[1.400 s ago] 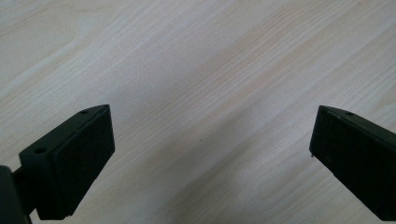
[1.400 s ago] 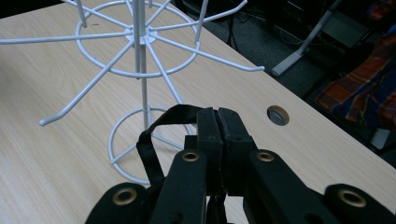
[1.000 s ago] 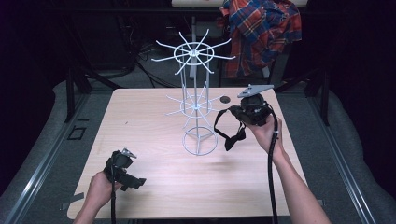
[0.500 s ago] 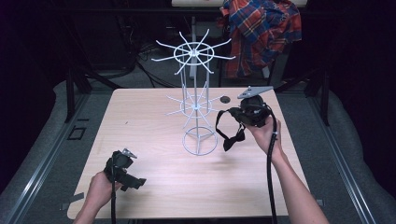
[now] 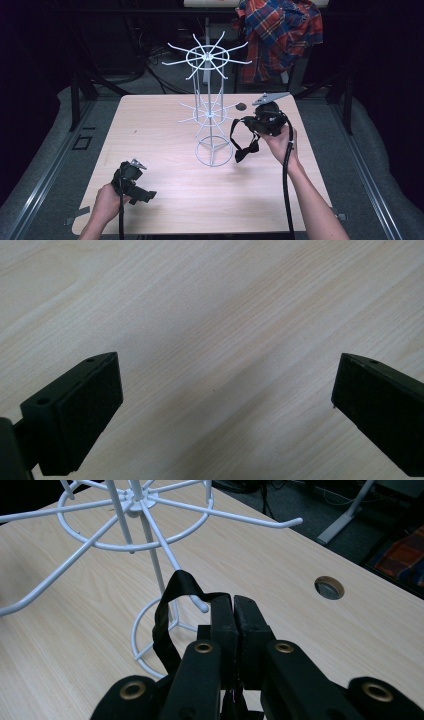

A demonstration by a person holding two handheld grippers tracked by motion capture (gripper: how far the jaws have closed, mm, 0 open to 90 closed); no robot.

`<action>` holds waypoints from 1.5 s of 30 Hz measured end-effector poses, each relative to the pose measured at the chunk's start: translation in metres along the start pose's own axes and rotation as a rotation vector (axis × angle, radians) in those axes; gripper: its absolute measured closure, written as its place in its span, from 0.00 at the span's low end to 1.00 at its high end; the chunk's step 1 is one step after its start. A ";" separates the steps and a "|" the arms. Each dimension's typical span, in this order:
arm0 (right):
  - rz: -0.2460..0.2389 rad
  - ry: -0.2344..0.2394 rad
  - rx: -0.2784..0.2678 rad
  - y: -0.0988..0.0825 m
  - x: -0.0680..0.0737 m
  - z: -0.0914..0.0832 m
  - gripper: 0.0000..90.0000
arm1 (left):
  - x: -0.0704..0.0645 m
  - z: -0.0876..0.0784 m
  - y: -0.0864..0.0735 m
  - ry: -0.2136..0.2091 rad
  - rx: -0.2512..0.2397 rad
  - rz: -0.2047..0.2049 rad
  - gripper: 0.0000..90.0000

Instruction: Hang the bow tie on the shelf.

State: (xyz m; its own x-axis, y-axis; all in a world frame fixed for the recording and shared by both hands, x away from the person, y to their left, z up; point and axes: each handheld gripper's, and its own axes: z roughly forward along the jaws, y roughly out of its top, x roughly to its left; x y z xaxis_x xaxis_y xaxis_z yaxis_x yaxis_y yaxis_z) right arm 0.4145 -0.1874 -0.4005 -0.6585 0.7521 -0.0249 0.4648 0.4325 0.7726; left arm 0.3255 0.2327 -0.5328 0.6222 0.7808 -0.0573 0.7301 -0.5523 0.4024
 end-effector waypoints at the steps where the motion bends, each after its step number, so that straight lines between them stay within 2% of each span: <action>1: 0.008 0.004 -0.009 0.000 0.000 0.002 0.98 | 0.000 0.000 0.000 -0.002 0.002 0.000 0.00; 8: 0.013 0.018 0.005 0.000 0.001 0.006 0.98 | 0.000 -0.001 0.000 -0.001 0.002 0.001 0.00; 9: 0.025 0.024 -0.007 0.000 0.001 0.007 0.98 | 0.000 -0.001 0.000 -0.002 0.001 0.001 0.00; 22: 0.062 0.047 0.019 -0.002 -0.005 0.016 0.97 | 0.000 0.000 0.000 -0.005 0.003 0.000 0.00; 31: 0.051 0.045 0.046 -0.001 -0.002 0.020 0.95 | 0.000 0.000 0.001 -0.007 0.003 0.006 0.00; 38: 0.020 0.018 0.093 -0.002 0.001 0.016 0.75 | -0.001 0.000 0.001 -0.008 0.002 0.007 0.00; 40: 0.006 0.015 0.109 -0.003 0.002 0.014 0.66 | -0.001 0.000 0.002 -0.007 0.002 0.007 0.00; 43: 0.008 0.021 0.119 -0.004 0.003 0.011 0.56 | -0.001 0.000 0.002 -0.004 0.000 0.007 0.00; 45: 0.007 0.022 0.147 -0.005 0.004 0.008 0.49 | -0.001 0.000 0.002 -0.005 -0.001 0.007 0.00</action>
State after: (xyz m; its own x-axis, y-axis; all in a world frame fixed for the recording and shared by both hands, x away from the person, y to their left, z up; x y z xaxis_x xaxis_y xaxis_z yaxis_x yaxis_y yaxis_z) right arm 0.4142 -0.1821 -0.4093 -0.6669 0.7452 -0.0043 0.5502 0.4962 0.6716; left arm 0.3262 0.2303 -0.5322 0.6288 0.7753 -0.0592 0.7255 -0.5577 0.4033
